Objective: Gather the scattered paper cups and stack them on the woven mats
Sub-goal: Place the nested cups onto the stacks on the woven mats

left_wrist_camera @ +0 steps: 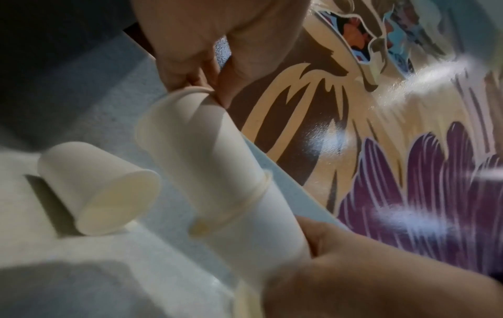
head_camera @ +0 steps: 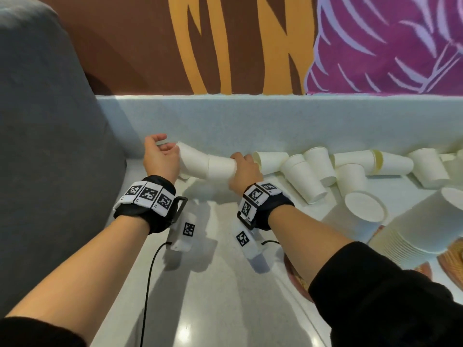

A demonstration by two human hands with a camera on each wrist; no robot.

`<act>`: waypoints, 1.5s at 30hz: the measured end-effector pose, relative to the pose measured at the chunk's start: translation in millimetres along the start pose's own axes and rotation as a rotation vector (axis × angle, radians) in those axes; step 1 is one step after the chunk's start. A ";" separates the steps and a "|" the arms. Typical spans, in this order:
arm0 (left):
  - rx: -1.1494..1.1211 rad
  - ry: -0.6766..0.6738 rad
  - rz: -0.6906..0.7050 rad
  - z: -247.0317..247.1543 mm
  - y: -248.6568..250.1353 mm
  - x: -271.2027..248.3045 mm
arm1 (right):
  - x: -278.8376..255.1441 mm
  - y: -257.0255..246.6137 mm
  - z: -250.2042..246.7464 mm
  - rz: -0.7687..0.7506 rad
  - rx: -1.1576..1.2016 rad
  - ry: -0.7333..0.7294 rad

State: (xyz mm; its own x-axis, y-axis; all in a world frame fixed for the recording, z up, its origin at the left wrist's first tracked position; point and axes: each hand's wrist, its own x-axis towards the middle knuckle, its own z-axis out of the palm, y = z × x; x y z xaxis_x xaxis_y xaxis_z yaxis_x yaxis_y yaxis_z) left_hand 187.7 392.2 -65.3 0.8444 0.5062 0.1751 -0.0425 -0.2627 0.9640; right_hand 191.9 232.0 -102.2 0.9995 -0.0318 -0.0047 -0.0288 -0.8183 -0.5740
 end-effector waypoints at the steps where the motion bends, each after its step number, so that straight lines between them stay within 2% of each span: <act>1: -0.006 -0.039 -0.001 1.8 4.6 -5.5 | -5.3 -3.1 -3.8 -0.021 0.026 -0.007; 5: -0.010 -0.185 -0.014 14.9 23.7 -34.7 | -27.4 -18.5 -27.6 -0.110 0.169 0.012; 9: -0.095 -0.234 -0.035 17.0 46.5 -55.3 | -56.3 -27.5 -64.0 -0.167 0.414 0.178; 14: -0.319 -0.286 -0.241 22.8 90.2 -69.2 | -93.1 -25.5 -121.4 -0.239 0.755 0.373; 17: -0.473 -0.452 -0.311 35.3 122.8 -92.7 | -114.3 -13.4 -155.8 -0.302 0.868 0.492; 19: -0.544 -0.573 -0.348 49.5 143.2 -116.9 | -125.4 0.0 -175.8 -0.337 0.863 0.573; 22: -0.573 -0.716 -0.378 73.6 172.1 -156.5 | -132.0 25.4 -200.8 -0.281 0.892 0.647; 25: -0.562 -0.839 -0.442 101.0 193.5 -196.4 | -140.6 59.4 -223.2 -0.153 0.979 0.619; 27: -0.547 -0.876 -0.458 122.4 201.5 -221.0 | -147.7 88.9 -236.7 -0.149 0.949 0.579; 33: -0.266 -1.001 -0.377 181.4 210.2 -283.7 | -173.5 170.7 -282.7 -0.113 0.800 0.540; 36: -0.168 -1.016 -0.326 206.7 214.8 -309.6 | -184.5 208.6 -303.8 -0.114 0.706 0.522; 43: 0.062 -1.058 -0.018 255.2 214.7 -353.8 | -195.6 275.3 -327.9 -0.029 0.580 0.568; 45: 0.134 -1.091 0.031 263.5 212.2 -363.9 | -198.8 288.7 -327.2 -0.002 0.577 0.564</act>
State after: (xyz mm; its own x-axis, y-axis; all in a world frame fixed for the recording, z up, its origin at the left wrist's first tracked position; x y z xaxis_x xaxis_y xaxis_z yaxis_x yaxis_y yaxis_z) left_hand 12.2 -64.2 22.8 0.8650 -0.4830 -0.1361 -0.0692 -0.3835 0.9210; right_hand -19.8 -185.7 1.0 0.8374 -0.4416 0.3220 0.1385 -0.3985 -0.9066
